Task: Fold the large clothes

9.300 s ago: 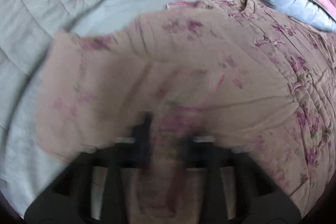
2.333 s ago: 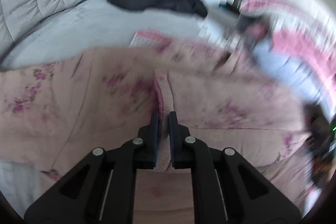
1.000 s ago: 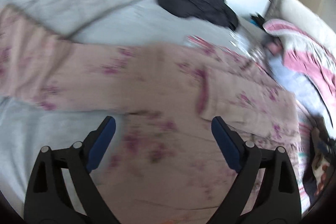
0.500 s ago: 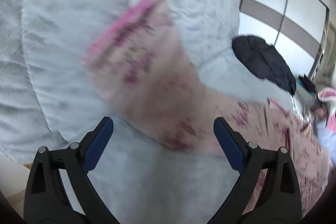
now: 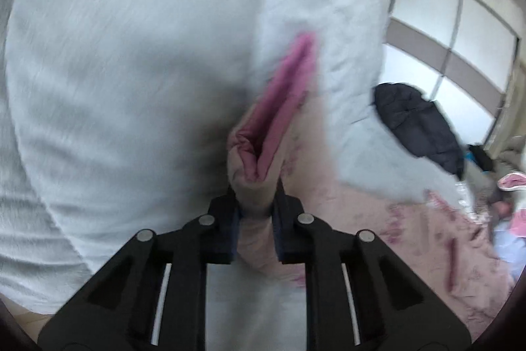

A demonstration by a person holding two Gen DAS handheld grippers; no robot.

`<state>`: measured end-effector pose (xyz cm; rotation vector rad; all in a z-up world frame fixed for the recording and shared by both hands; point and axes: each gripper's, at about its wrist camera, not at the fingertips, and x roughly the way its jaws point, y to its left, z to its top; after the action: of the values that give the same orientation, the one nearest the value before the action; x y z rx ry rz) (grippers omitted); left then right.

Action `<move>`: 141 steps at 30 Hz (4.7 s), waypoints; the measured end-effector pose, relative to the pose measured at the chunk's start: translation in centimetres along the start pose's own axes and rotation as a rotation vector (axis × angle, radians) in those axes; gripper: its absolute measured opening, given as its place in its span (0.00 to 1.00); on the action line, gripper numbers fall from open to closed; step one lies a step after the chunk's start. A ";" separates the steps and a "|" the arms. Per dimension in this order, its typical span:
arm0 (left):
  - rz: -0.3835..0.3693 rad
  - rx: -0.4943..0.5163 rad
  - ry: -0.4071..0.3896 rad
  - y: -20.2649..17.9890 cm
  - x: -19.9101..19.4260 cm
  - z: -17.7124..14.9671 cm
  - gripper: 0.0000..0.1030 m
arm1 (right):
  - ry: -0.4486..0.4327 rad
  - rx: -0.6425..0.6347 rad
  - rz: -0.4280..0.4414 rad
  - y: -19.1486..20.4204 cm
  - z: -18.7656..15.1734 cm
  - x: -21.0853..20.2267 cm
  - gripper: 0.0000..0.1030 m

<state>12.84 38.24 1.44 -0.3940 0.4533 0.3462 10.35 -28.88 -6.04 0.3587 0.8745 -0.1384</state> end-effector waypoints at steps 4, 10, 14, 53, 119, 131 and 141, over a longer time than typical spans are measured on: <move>-0.156 0.060 -0.009 -6.3 -2.4 2.2 0.15 | -0.010 0.035 0.017 -0.2 0.6 0.5 0.94; -0.386 0.092 0.025 -17.2 -4.4 3.8 0.14 | -0.035 0.078 0.051 0.4 1.6 1.3 0.94; -0.535 0.145 0.070 -25.5 -4.9 1.7 0.14 | -0.064 0.122 0.060 0.4 2.0 2.2 0.94; -0.528 0.156 0.328 -24.1 2.6 -11.2 0.78 | -0.120 0.169 0.451 7.6 7.8 11.3 0.73; -0.569 0.311 0.735 -9.4 -5.5 -15.8 0.94 | 0.064 -0.199 0.135 -4.9 -4.6 -6.7 0.86; -0.703 0.182 1.048 -6.1 -5.3 -22.4 0.84 | 0.266 0.251 0.311 -16.1 -11.5 -3.8 0.85; -0.727 0.146 1.161 -5.6 -5.0 -23.3 0.72 | 0.367 0.270 0.413 -14.6 -13.0 -1.2 0.64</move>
<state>2.64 22.00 -13.84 -0.5648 1.3984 -0.6806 -3.69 -37.80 -16.46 0.8272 1.1269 0.2006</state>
